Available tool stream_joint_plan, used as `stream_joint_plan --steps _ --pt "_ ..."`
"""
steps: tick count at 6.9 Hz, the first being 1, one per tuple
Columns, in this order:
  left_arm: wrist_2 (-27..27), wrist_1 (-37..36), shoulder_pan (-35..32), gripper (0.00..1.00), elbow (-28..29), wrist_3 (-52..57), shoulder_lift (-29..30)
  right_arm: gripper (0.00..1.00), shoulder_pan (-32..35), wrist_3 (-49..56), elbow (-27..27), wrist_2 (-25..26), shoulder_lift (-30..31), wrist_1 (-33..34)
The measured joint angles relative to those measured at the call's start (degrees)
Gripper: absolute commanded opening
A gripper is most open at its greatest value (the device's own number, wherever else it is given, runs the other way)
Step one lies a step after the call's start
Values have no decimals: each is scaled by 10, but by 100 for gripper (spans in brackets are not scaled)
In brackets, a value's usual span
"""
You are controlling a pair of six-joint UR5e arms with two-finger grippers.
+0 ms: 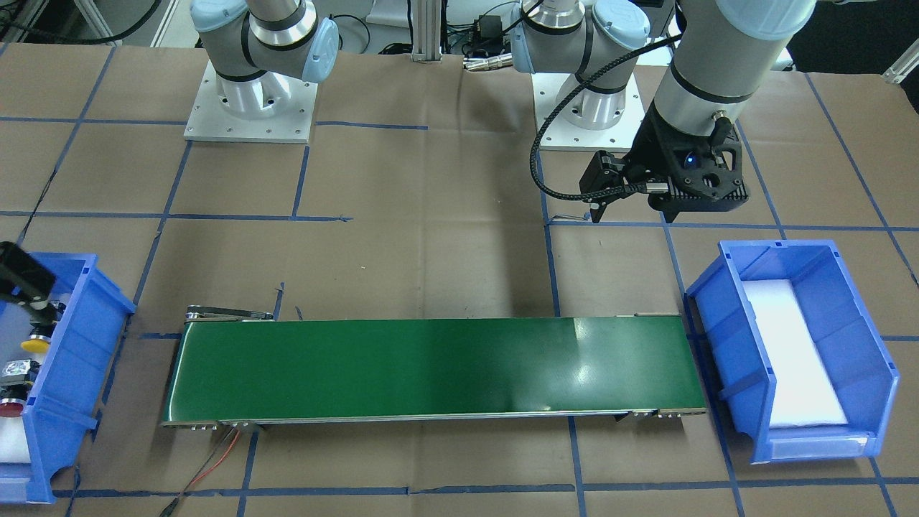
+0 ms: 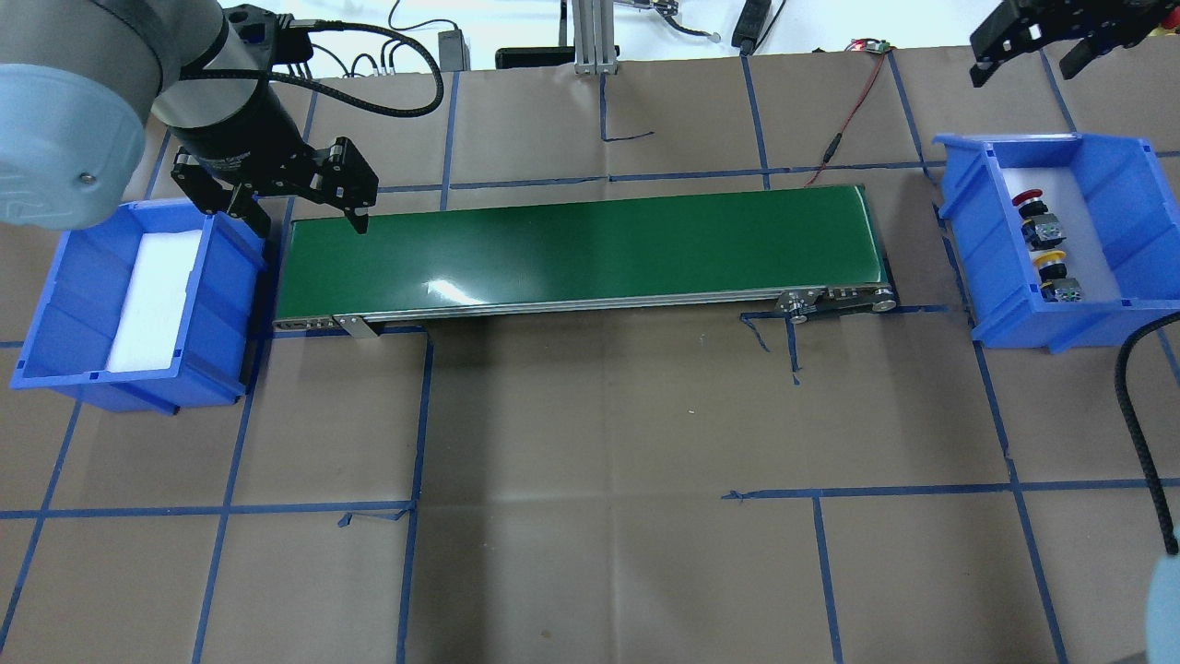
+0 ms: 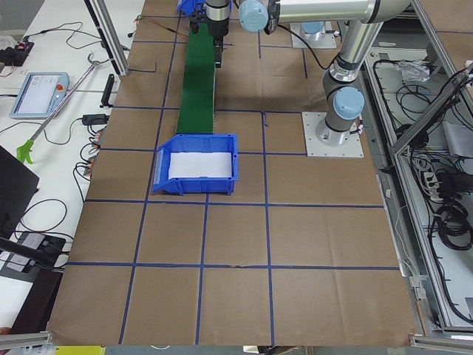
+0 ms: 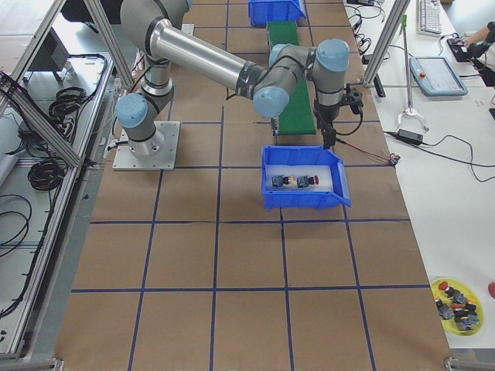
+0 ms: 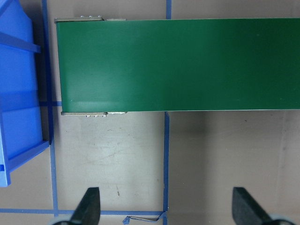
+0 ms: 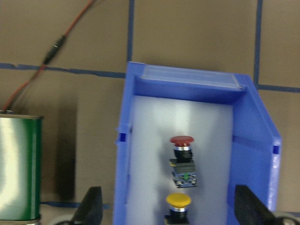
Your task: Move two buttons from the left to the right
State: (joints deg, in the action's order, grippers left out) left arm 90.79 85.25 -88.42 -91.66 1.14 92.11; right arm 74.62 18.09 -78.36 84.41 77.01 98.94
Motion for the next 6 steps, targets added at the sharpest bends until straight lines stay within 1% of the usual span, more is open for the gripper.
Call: stream_joint_plan --steps 2,4,6 --pt "0 0 0 100 0 0 0 100 66 -93 -3 -5 52 -94" --pt "0 0 0 100 0 -1 0 100 127 -139 -1 14 67 -110" --pt "0 0 0 100 0 -1 0 100 144 -147 -2 33 70 -112"
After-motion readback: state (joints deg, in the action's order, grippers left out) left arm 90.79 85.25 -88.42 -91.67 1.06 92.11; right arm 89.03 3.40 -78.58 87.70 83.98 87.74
